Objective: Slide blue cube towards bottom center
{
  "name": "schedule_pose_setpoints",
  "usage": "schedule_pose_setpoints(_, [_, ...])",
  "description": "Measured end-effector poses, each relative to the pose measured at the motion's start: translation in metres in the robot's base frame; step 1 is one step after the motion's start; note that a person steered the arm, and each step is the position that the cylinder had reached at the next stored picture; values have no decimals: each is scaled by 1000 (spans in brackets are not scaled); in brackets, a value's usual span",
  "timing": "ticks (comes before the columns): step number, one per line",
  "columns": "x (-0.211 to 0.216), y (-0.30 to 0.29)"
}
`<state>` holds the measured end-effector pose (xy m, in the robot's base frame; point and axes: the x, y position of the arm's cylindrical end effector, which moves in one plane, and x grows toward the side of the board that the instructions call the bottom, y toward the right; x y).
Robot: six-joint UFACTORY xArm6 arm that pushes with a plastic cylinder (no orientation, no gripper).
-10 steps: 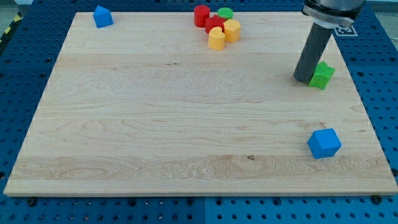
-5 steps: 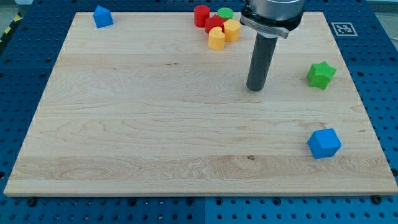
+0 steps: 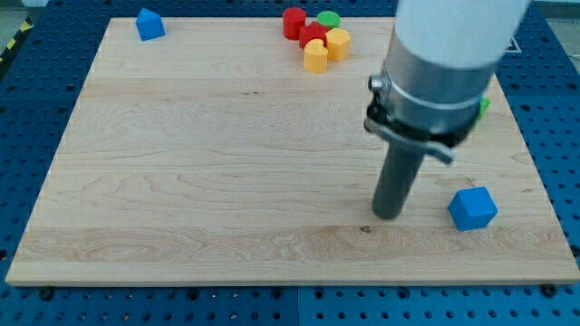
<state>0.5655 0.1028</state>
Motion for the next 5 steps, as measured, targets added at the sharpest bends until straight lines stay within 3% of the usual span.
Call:
schedule_pose_setpoints(3, [23, 21])
schedule_pose_setpoints(5, [24, 143])
